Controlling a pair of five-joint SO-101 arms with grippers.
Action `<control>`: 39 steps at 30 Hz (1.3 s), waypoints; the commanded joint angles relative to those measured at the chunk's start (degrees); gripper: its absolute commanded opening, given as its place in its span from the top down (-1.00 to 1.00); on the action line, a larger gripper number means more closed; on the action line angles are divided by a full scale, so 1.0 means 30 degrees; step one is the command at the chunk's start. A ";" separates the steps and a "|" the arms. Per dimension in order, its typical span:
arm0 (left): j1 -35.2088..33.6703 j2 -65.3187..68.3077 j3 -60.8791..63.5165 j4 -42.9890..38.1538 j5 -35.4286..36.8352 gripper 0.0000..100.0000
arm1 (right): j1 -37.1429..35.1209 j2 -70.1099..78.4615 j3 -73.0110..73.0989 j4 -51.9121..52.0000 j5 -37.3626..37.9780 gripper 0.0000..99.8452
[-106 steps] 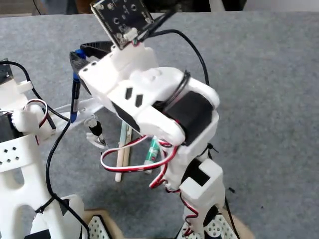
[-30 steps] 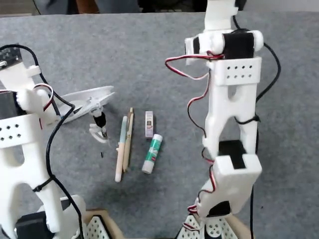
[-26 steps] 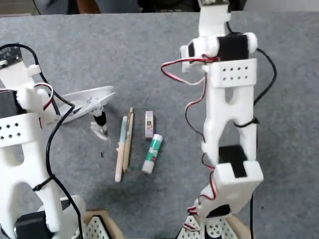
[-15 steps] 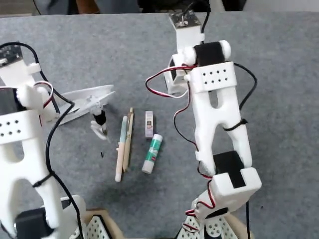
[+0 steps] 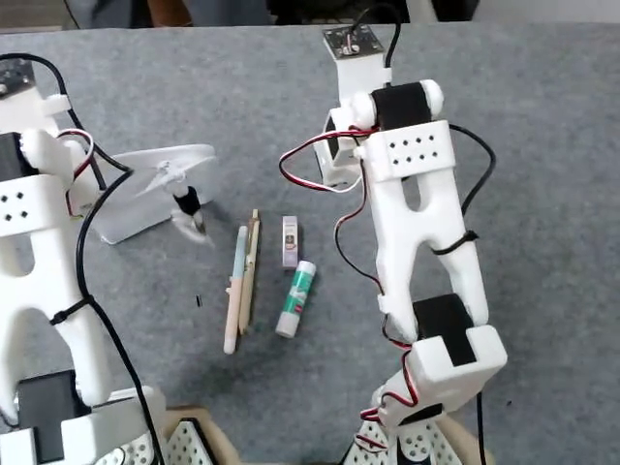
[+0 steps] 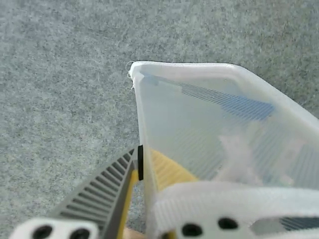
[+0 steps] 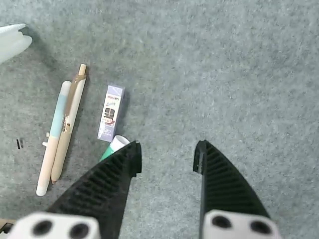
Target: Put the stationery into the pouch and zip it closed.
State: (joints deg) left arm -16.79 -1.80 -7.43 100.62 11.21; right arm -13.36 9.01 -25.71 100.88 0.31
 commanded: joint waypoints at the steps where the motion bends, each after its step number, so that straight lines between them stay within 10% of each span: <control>1: 0.1040 0.2403 0.0923 0.0264 0.0088 0.94 | -0.0234 -0.0806 0.0015 0.0000 -0.0117 0.62; 10: 0.4381 -0.4747 0.2418 0.0234 -0.0410 0.95 | -0.1260 -0.0777 0.0718 -0.0029 -0.0117 0.62; 39: -0.0894 -0.7795 0.9685 -0.0147 -0.2930 0.94 | -0.6183 -0.0806 0.6256 -0.1729 0.1319 0.62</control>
State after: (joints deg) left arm -15.03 -28.26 16.48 99.30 2.86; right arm -30.24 9.01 -7.43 98.77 3.65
